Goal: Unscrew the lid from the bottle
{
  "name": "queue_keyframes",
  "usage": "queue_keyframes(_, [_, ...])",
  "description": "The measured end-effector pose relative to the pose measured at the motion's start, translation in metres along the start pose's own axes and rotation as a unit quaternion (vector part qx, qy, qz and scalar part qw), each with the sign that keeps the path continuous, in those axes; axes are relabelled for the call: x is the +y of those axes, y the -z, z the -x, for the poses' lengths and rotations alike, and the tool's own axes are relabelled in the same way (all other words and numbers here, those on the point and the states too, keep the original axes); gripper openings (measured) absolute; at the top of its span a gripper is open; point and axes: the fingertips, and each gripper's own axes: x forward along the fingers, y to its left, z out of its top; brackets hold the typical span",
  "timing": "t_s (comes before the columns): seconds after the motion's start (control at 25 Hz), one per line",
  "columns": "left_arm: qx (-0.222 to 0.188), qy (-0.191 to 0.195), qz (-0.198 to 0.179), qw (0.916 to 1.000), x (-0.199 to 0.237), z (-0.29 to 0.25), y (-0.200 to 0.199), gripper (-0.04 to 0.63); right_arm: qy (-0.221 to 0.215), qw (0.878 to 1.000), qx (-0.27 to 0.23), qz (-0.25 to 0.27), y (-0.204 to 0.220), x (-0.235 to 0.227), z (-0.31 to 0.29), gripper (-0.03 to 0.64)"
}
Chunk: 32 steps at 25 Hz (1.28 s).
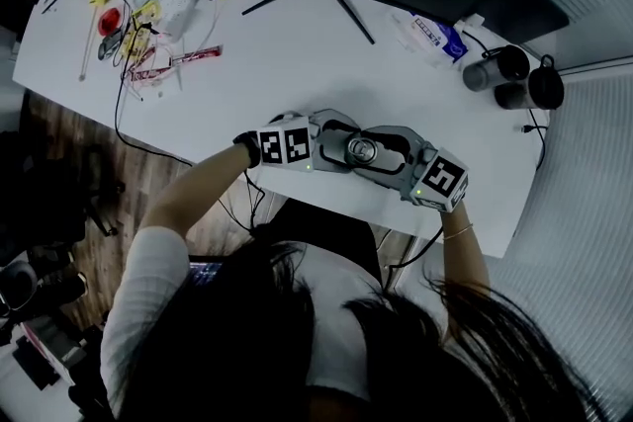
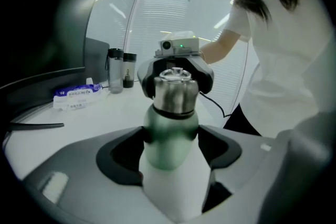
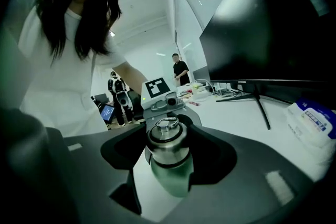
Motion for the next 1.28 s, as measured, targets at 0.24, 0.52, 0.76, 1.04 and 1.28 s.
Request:
queue_keyframes(0.24, [0.001,0.009,-0.007,0.9999,0.0,0.0,0.0,0.371,-0.019,1.0,0.013,-0.006,0.0,0.0,-0.001,0.247])
queue_keyframes(0.52, [0.002,-0.009,-0.003,1.0,-0.001,0.001,0.002,0.371,0.066,0.995,-0.029,-0.064,-0.006,-0.004,0.008,0.247])
queue_keyframes(0.76, [-0.014,-0.051,0.021,0.9984,-0.001,0.0,0.001,0.371,0.219,0.966,-0.106,-0.088,-0.016,-0.006,0.024,0.247])
queue_keyframes(1.04, [-0.027,-0.121,0.064,0.9903,-0.001,-0.002,-0.001,0.371,0.348,0.922,-0.136,-0.105,-0.004,-0.001,0.027,0.247])
queue_keyframes(1.28, [-0.029,-0.165,0.091,0.9817,-0.002,-0.004,-0.001,0.371,0.399,0.903,-0.122,-0.106,0.003,-0.002,0.019,0.245])
